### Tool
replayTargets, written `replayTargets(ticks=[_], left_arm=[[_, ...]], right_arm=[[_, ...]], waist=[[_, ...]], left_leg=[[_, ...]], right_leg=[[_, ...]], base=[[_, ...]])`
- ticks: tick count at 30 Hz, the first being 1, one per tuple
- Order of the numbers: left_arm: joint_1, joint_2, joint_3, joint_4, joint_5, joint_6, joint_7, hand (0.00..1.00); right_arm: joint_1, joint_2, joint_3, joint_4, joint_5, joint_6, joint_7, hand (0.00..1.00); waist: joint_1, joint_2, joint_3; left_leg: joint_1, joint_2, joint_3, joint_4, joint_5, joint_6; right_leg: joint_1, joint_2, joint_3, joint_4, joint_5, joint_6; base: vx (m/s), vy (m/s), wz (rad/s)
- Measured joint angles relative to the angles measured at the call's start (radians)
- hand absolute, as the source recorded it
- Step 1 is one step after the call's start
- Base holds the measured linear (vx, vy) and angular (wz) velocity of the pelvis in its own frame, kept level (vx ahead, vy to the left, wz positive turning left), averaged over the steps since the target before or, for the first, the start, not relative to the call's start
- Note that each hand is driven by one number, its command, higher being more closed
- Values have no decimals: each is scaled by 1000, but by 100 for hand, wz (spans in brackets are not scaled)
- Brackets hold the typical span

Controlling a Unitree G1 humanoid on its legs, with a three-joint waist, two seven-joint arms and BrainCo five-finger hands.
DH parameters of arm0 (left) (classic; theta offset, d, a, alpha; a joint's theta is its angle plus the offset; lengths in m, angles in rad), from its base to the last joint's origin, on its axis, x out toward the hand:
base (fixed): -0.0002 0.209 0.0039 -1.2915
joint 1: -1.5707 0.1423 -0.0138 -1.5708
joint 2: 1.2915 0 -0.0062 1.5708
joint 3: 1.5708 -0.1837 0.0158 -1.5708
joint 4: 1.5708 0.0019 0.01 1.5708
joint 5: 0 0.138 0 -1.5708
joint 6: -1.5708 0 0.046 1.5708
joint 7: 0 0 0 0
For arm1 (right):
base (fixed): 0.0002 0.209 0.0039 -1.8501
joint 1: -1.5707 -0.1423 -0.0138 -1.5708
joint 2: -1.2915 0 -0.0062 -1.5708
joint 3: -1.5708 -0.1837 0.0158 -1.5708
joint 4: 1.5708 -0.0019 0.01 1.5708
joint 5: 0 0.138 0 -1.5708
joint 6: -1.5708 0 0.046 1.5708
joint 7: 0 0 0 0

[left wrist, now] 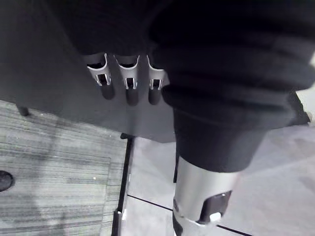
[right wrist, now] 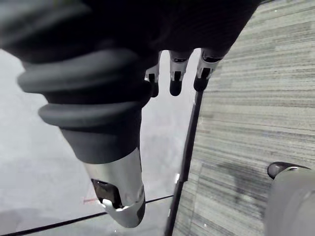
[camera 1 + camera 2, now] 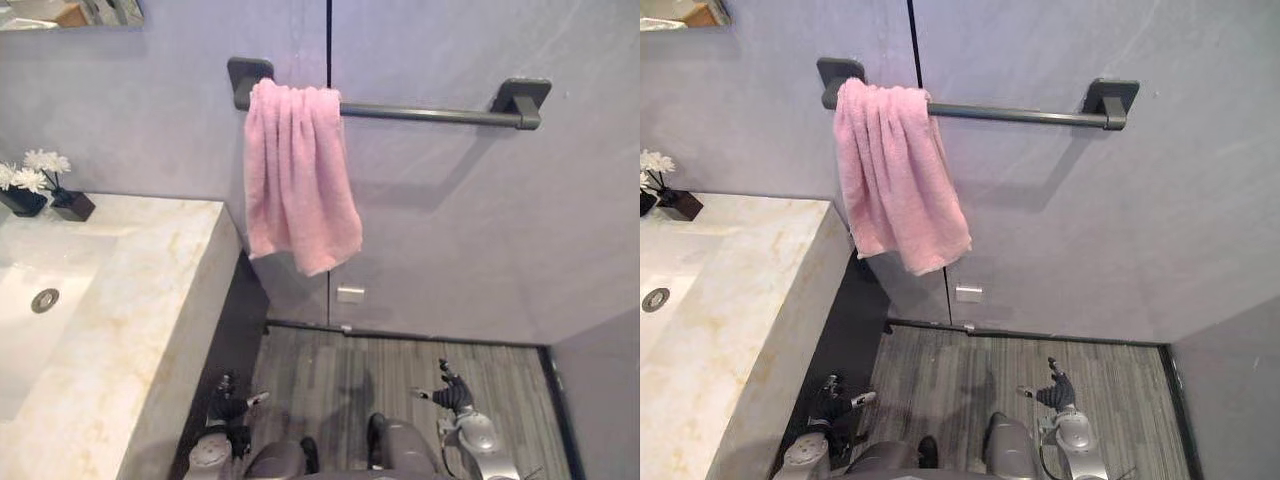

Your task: Organize washtable

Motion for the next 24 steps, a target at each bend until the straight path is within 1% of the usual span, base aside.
replayTargets(ticks=[1,2,3,4,5,6,7,8,9,10,11,13,17,18,20,21,23,24], left_arm=[[-1,-4,5,-2,0,0,-1,0],[-1,-20,15,-11,0,0,-2,0],[15,-33,13,-35,0,1,-4,0],[27,-37,12,-45,0,1,-4,0],[42,-42,11,-46,0,2,-6,0],[44,-48,10,-44,-1,4,-6,0],[41,-48,9,-44,-2,4,-7,0],[38,-50,9,-43,-3,3,-7,0],[33,-51,11,-41,-4,3,-5,0],[26,-48,12,-38,-4,4,-3,0],[16,-41,11,-43,-5,-3,-1,0],[-5,-28,9,-40,-10,-3,-1,0],[-2,-11,-2,-72,-11,-3,0,0],[1,-11,-2,-96,-11,-4,0,0],[6,-10,-1,-211,-23,-9,2,0],[7,-10,0,-242,-27,-15,2,0],[6,-10,6,-365,-29,-44,22,0],[6,-10,7,-387,-29,-49,26,0]], right_arm=[[7,5,0,-3,1,0,0,0],[27,12,0,-15,2,0,-1,0],[58,17,8,-45,4,-1,-1,0],[65,19,9,-48,4,-1,-1,0],[71,24,4,-47,6,0,-2,0],[69,22,-3,-46,13,0,-4,0],[63,19,-7,-44,15,0,-4,0],[59,9,-8,-42,20,0,-5,0],[54,-10,-20,-29,22,1,-5,0],[49,-8,-27,-19,21,4,-5,0],[49,-7,-27,-20,22,4,-5,0],[42,-7,-27,-19,21,4,-5,0],[30,-8,-30,-20,21,-4,-5,0],[30,-9,-30,-20,21,-8,-6,0],[34,-11,-30,-22,21,-14,-6,0],[36,-11,-30,-22,21,-16,-6,0],[38,-14,-30,-27,21,-19,-5,0],[39,-15,-30,-28,21,-20,-5,0]], waist=[[-1,2,1],[2,8,6],[17,15,13],[27,14,14],[28,10,13],[28,10,14],[26,25,9],[26,36,4],[28,62,4],[26,52,7],[26,41,5],[29,32,5],[26,29,3],[26,30,2],[24,29,2],[24,29,0],[22,30,-6],[22,31,-10]], left_leg=[[-20,16,5,49,-10,-16],[-90,60,42,226,-17,-30],[-168,130,93,429,-14,-45],[-179,154,107,469,-16,-43],[-194,179,113,481,-19,-38],[-201,185,104,391,-17,-41],[-195,181,89,265,5,-55],[-189,175,74,185,36,-60],[-155,154,36,57,118,-64],[-139,140,38,41,127,-62],[-120,114,37,3,133,-58],[-119,99,44,0,131,-55],[-67,79,42,-46,135,-50],[-62,78,41,-56,137,-48],[-46,73,32,-106,166,-50],[-44,71,28,-118,172,-51],[-29,62,19,-175,205,-57],[-25,62,19,-187,211,-56]], right_leg=[[15,9,-5,-13,-16,-8],[52,30,-21,-39,-23,-13],[103,56,-24,-59,-28,-36],[118,62,-22,-60,-30,-47],[143,65,-16,-62,-40,-51],[155,64,-4,-62,-42,-40],[153,64,6,-60,-46,-32],[153,66,12,-57,-48,-28],[153,61,33,-43,-62,-6],[154,50,38,-43,-61,-3],[161,37,47,-70,-59,9],[176,17,49,-99,-51,23],[214,8,53,-127,-51,28],[216,7,52,-131,-51,28],[214,1,44,-135,-51,28],[212,1,41,-135,-51,27],[205,3,35,-141,-46,24],[206,4,35,-146,-43,24]], base=[[167,-193,35],[137,-185,15],[142,-171,-1],[155,-114,-24],[208,-55,-30],[256,10,-35],[252,65,-31],[248,147,-31],[202,140,-19],[192,139,-12],[119,87,1],[151,120,1],[68,30,-1],[0,0,0],[-24,-27,10],[-37,-39,13],[-35,-32,8],[-27,-31,-1]])
